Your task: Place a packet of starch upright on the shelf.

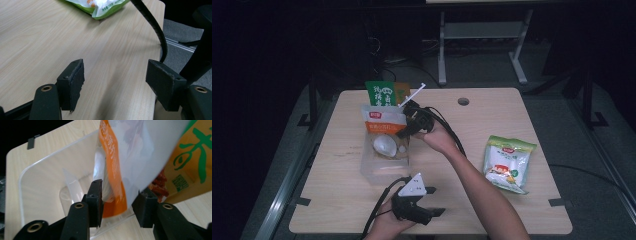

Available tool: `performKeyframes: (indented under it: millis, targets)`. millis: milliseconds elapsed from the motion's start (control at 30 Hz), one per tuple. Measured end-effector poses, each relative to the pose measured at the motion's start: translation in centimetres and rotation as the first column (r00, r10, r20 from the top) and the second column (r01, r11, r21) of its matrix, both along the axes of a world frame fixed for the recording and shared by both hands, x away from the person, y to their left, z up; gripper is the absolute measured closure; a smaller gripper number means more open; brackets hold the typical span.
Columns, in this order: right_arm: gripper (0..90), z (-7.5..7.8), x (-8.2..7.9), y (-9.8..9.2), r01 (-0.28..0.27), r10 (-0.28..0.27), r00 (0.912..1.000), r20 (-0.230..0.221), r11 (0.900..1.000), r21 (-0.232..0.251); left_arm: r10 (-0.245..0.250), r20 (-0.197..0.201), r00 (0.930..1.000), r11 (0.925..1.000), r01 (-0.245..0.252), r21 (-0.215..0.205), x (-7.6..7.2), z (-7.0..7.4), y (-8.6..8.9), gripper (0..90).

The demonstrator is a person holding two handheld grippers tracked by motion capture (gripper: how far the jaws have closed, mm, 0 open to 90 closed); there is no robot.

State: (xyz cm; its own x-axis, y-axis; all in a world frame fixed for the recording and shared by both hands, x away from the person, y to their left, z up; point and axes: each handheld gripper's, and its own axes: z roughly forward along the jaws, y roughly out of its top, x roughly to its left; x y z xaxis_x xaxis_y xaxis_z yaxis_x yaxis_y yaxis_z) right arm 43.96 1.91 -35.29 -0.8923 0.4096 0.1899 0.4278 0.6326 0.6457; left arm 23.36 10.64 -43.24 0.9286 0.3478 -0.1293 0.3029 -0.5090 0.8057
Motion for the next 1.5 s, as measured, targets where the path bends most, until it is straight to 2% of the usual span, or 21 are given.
performKeyframes:
  millis: [233, 500, 633, 767, 1233, 1500]
  targets:
    - [51.7, 0.6, -0.7, -1.4, -0.031, 0.031, 0.9994, -0.015, 0.999, 0.015, 0.014, 0.001, 0.9999, 0.9999, -0.014, 0.002, 0.2, 0.0, 0.0, 29.5]
    - [47.4, 1.4, -1.5, -3.9, -0.019, 0.019, 0.9998, -0.01, 0.999, 0.031, 0.021, -0.003, 0.9998, 0.9998, -0.021, 0.006, 0.3, 0.0, -0.2, 28.9]
    - [46.1, 1.6, -2.0, -5.4, 0.007, -0.006, 0.9998, -0.02, 0.999, 0.043, 0.016, 0.006, 0.9999, 0.9998, -0.016, 0.011, 0.5, 0.1, -0.3, 28.8]
    - [44.6, 1.6, -2.5, -6.8, 0.027, -0.026, 0.9994, -0.022, 0.998, 0.05, 0.017, -0.002, 0.9999, 0.9998, -0.017, 0.006, 0.6, 0.2, -0.5, 28.8]
    - [41.4, 1.0, -4.2, -11.8, 0.085, -0.083, 0.9961, -0.028, 0.995, 0.06, 0.012, -0.003, 0.9999, 0.9998, -0.012, 0.018, 1.1, 0.3, -1.7, 28.9]
    - [39.9, 0.7, -5.3, -15.2, 0.149, -0.146, 0.9883, -0.042, 0.987, 0.059, 0.01, 0.006, 0.9999, 0.9999, -0.01, 0.011, 1.8, 0.6, -2.8, 29.7]
